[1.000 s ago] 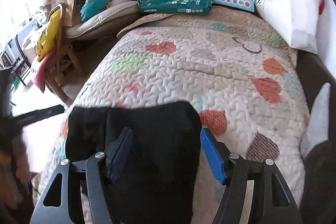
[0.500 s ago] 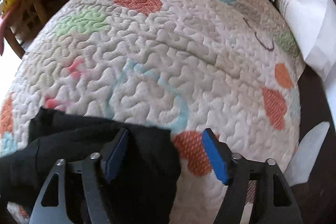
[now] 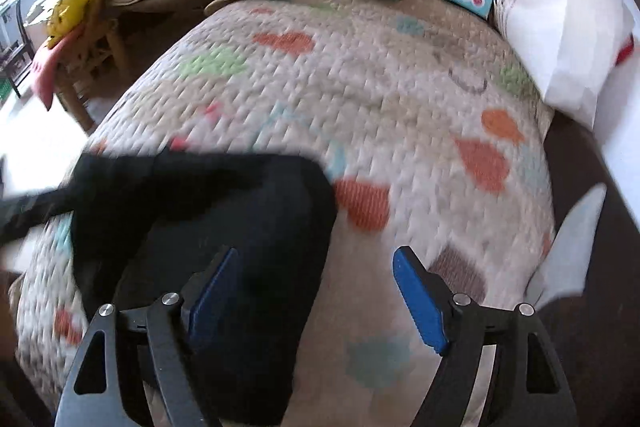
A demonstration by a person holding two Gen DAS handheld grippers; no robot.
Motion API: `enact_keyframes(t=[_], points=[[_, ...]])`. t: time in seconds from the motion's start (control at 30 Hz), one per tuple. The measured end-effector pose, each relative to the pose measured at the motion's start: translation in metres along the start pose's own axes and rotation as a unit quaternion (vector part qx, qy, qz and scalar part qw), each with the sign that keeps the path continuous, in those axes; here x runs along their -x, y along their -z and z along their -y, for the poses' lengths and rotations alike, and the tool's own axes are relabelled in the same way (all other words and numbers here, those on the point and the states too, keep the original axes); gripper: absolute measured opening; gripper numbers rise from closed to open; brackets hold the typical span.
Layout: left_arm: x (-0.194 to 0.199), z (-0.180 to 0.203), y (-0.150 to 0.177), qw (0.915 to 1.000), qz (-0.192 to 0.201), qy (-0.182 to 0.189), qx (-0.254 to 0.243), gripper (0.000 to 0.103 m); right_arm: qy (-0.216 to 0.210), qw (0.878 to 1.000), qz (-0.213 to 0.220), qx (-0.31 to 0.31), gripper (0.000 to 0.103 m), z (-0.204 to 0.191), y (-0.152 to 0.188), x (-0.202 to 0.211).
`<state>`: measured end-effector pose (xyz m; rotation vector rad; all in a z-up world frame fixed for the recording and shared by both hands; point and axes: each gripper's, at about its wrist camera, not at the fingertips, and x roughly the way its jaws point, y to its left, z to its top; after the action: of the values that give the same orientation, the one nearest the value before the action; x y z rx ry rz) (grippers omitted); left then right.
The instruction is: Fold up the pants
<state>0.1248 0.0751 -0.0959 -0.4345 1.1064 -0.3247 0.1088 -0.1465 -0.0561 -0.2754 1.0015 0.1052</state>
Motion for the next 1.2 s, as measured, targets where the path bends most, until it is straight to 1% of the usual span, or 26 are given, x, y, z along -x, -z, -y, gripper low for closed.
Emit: enact_keyframes(t=[0.03,0.07,0.1,0.13,0.17,0.2,0.27,0.33,0.4,0.5,0.63,0.73,0.83,0.87,0.9,0.97,1.0,1.03,1.1,1.17,1.2], points=[[-0.009,-0.004,0.001,0.9999,-0.014,-0.002,0.006,0.066,0.0,1.0,-0.007,0.001,0.083,-0.003,0.013,-0.003],[-0.014,-0.007,0.003,0.9997,-0.02,0.003,0.015,0.067,0.007,1.0,-0.012,0.002,0.083,-0.006,0.022,-0.007],[-0.013,-0.008,0.005,0.9997,-0.012,0.012,0.018,0.069,0.017,1.0,-0.016,0.0,0.083,-0.007,0.032,-0.014],[-0.012,-0.006,0.005,0.9998,-0.014,0.009,0.012,0.069,0.017,1.0,-0.014,-0.009,0.084,-0.005,0.038,-0.019],[-0.012,-0.002,0.005,0.9998,-0.016,0.004,0.003,0.069,0.014,1.0,-0.01,-0.021,0.086,-0.002,0.041,-0.021],[-0.009,0.0,0.007,0.9999,-0.014,0.002,-0.006,0.069,0.007,0.999,-0.007,-0.041,0.091,0.004,0.044,-0.023],[-0.004,0.002,0.007,0.9999,-0.012,0.006,-0.009,0.069,0.001,0.998,-0.011,-0.065,0.093,0.011,0.045,-0.026],[0.008,-0.003,0.008,0.9997,-0.003,0.024,0.006,0.069,-0.006,0.997,-0.014,-0.071,0.093,0.012,0.045,-0.025],[0.019,-0.01,0.005,0.9992,0.013,0.03,0.023,0.069,-0.016,0.997,-0.014,-0.073,0.093,0.016,0.042,-0.021],[0.031,-0.022,-0.002,0.9979,0.036,0.027,0.047,0.069,-0.033,0.995,-0.001,-0.094,0.093,0.025,0.04,-0.009],[0.029,-0.031,-0.002,0.9969,0.033,0.026,0.067,0.069,-0.069,0.989,-0.001,-0.132,0.094,0.036,0.032,-0.008],[0.023,-0.022,-0.001,0.9982,0.031,0.013,0.05,0.069,-0.07,0.987,-0.003,-0.146,0.093,0.039,0.02,-0.015],[0.022,-0.015,-0.001,0.9988,0.039,-0.003,0.031,0.069,-0.086,0.987,-0.001,-0.137,0.088,0.028,0.009,-0.016],[0.022,-0.015,0.0,0.9988,0.04,-0.003,0.028,0.069,-0.081,0.989,-0.008,-0.122,0.086,0.02,0.005,-0.017],[0.023,-0.014,0.001,0.9989,0.04,-0.001,0.026,0.069,-0.066,0.992,-0.022,-0.109,0.084,0.013,0.003,-0.021],[0.024,-0.011,0.003,0.999,0.041,-0.001,0.016,0.069,-0.045,0.994,-0.047,-0.088,0.077,0.005,0.007,-0.031],[0.024,-0.008,0.004,0.999,0.042,-0.003,0.01,0.069,-0.035,0.994,-0.055,-0.082,0.077,0.005,0.012,-0.037],[0.024,-0.005,0.005,0.999,0.044,-0.008,0.003,0.069,-0.035,0.994,-0.054,-0.09,0.079,0.011,0.017,-0.04],[0.024,0.001,0.007,0.9985,0.05,-0.018,-0.009,0.069,-0.045,0.99,-0.056,-0.124,0.086,0.028,0.023,-0.043],[0.021,0.006,0.008,0.9984,0.051,-0.019,-0.018,0.069,-0.059,0.984,-0.063,-0.155,0.087,0.042,0.029,-0.047],[0.017,0.008,0.01,0.9985,0.044,-0.02,-0.024,0.069,-0.07,0.981,-0.063,-0.167,0.087,0.045,0.03,-0.047]])
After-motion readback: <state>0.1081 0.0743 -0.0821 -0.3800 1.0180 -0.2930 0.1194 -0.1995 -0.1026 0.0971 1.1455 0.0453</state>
